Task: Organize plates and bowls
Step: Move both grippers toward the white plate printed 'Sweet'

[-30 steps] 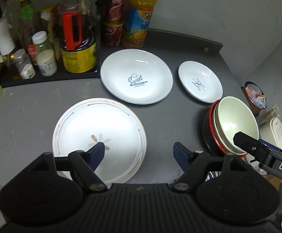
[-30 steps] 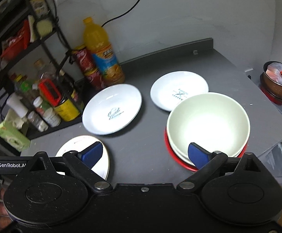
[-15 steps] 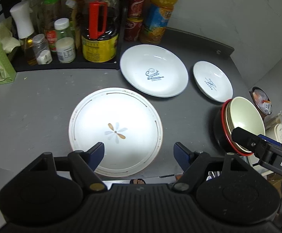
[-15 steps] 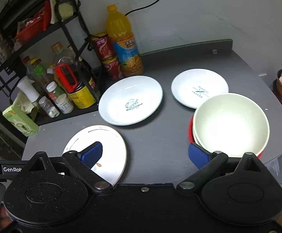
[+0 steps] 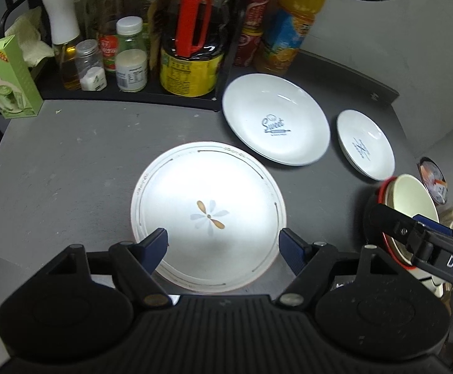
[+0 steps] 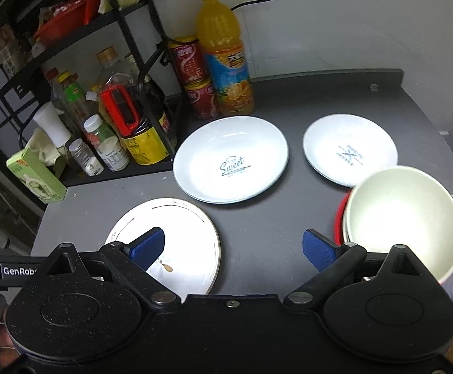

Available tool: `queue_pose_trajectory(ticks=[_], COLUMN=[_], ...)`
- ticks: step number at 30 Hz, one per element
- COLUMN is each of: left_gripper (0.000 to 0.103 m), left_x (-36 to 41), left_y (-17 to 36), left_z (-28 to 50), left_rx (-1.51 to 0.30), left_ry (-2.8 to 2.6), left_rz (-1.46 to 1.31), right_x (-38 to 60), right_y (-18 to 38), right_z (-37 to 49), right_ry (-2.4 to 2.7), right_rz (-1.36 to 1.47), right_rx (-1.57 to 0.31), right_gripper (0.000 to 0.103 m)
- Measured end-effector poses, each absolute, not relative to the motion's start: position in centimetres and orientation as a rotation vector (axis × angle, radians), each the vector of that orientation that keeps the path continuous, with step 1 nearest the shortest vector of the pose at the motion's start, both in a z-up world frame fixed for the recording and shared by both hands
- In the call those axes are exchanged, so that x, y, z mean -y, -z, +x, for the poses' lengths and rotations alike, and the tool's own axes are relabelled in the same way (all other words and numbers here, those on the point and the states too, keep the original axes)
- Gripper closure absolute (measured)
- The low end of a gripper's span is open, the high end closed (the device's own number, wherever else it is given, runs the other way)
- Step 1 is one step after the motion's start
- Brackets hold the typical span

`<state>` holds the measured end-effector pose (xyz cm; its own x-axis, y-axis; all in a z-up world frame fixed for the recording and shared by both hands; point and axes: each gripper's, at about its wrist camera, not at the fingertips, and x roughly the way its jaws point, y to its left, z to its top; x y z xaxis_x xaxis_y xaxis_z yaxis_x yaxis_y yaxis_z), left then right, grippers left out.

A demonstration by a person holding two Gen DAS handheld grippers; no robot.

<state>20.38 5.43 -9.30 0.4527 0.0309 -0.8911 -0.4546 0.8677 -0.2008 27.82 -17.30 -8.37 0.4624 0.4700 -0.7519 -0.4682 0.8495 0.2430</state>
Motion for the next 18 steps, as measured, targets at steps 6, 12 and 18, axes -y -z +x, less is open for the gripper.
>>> queue_pose_trajectory(ticks=[6, 12, 18], left_gripper=[0.026, 0.026, 0.026], left_x=[-5.9, -6.3, -6.6], left_y=[10.0, 10.7, 11.5], left_z=[22.2, 25.1, 28.2], left_rx=[-1.074, -1.071, -1.074], left_ry=[-0.344, -0.394, -0.445], left_rz=[-0.472, -0.525, -0.581], right_x=[15.9, 14.5, 14.1], right_y=[8.7, 8.9, 9.9], right_z=[29.8, 32.8, 36.4], right_ry=[-0.633, -0.719, -0.760], right_rz=[-0.049, -0.135, -0.148], right_rx=[-0.932, -0.942, -0.966], right_gripper=[0.006, 0.004, 0.004])
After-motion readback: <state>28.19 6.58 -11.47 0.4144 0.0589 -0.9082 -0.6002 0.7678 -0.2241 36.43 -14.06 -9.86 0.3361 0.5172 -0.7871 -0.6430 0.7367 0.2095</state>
